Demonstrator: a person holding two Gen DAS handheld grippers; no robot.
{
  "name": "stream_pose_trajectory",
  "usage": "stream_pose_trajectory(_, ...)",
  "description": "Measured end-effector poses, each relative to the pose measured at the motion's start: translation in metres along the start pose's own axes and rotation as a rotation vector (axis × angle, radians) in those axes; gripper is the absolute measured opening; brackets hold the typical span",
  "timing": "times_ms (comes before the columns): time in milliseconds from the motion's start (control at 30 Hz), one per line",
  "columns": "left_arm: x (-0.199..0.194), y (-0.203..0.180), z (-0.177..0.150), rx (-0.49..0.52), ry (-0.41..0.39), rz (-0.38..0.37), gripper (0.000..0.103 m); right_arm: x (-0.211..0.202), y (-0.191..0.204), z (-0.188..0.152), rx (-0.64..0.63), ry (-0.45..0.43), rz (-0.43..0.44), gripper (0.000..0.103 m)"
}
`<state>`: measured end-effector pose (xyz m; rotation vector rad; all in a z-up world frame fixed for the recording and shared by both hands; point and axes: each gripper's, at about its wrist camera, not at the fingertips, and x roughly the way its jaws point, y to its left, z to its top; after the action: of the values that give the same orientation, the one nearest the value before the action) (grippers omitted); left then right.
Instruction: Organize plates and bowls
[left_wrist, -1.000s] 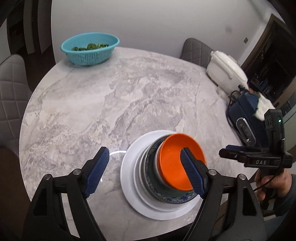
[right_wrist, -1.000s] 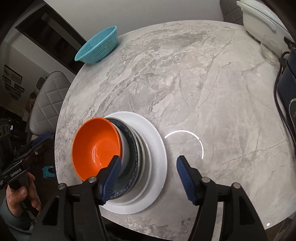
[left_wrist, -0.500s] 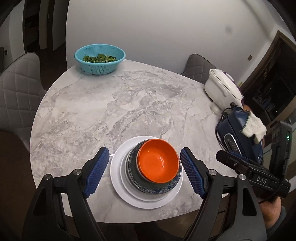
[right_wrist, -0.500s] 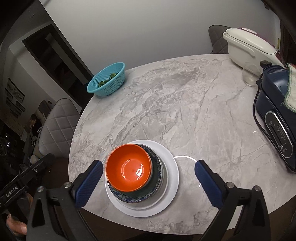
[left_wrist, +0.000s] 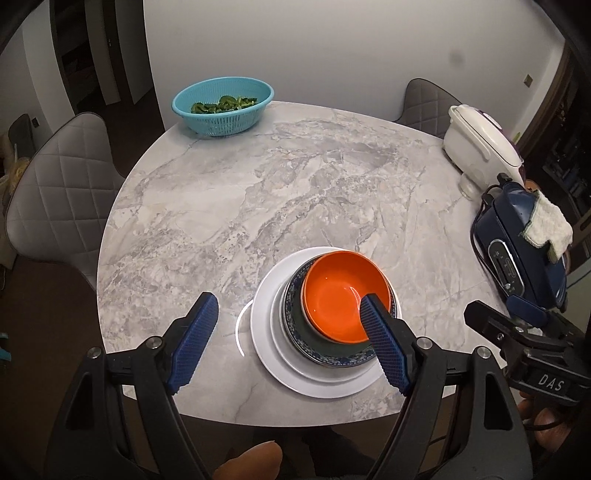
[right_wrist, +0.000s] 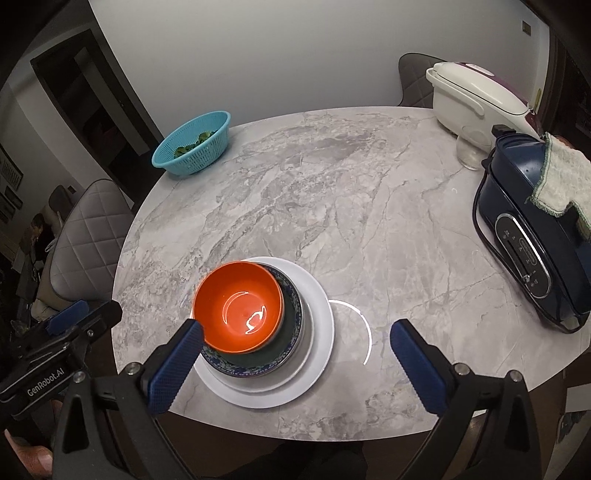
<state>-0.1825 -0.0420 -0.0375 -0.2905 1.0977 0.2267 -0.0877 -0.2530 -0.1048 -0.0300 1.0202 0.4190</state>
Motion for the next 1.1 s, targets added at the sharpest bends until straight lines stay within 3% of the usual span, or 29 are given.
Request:
stream_pose_trajectory(500,0.000,-0.028,-0.001,-0.009,0.048,0.088,0.078,-0.009,-0.010,0.005,-0.098,-0.011,-0.043,0.103)
stream_pose_trajectory(1100,0.011,-0.022,0.006,0.014,0.061,0.092,0.078,-0.008,-0.002,0.006,-0.118,-0.016,-0.059,0.103)
